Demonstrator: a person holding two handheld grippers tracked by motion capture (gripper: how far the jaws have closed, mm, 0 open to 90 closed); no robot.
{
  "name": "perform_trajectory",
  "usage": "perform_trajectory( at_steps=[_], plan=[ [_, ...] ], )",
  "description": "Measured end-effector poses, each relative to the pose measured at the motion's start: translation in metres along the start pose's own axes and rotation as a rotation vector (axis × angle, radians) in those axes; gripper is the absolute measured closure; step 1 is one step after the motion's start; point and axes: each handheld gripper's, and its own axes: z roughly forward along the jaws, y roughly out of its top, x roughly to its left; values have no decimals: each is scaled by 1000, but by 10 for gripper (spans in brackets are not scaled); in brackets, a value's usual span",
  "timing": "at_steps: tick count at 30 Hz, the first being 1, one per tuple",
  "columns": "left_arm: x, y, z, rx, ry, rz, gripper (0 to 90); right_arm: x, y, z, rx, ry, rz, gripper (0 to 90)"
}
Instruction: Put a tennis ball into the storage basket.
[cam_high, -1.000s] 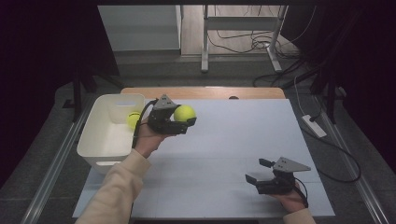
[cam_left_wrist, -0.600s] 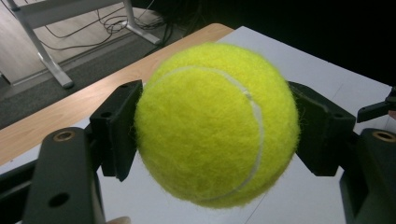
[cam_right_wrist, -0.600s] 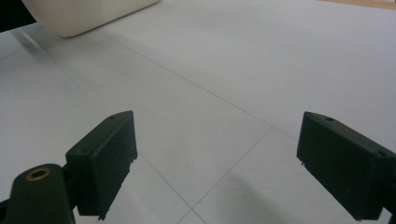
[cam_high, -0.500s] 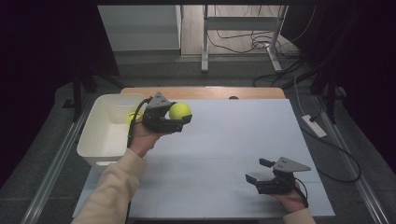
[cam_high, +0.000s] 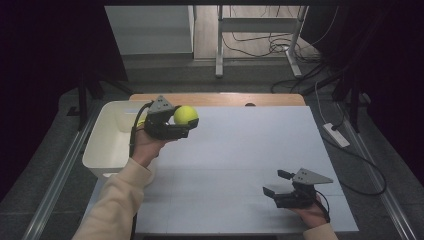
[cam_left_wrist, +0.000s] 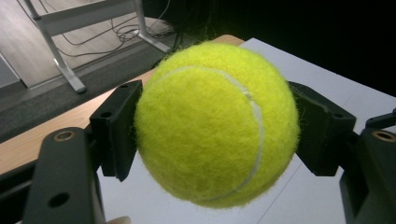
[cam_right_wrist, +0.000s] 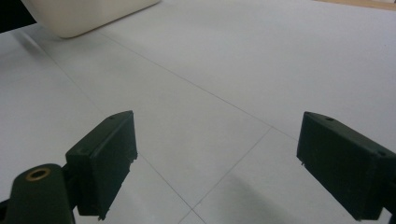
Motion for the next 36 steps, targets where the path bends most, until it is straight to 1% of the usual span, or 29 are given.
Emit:
perform_trajectory(
  at_steps=[4, 16, 20, 22, 27, 36],
  plan=[
    [6, 1, -7, -7, 16, -5, 266, 0, 0, 0, 0, 0, 0, 122],
    [17, -2, -18, -13, 52, -19, 266, 0, 0, 0, 0, -2, 0, 122],
    [22, -4, -24, -14, 72, -30, 266, 0, 0, 0, 0, 0, -2, 122],
    [24, -5, -28, -11, 81, -27, 265, 0, 0, 0, -1, 0, -2, 122],
    [30, -9, -37, -17, 103, -38, 266, 0, 0, 0, 0, 0, 0, 122],
    [38, -13, -47, -26, 127, -52, 266, 0, 0, 0, -1, -1, -1, 122]
  ],
)
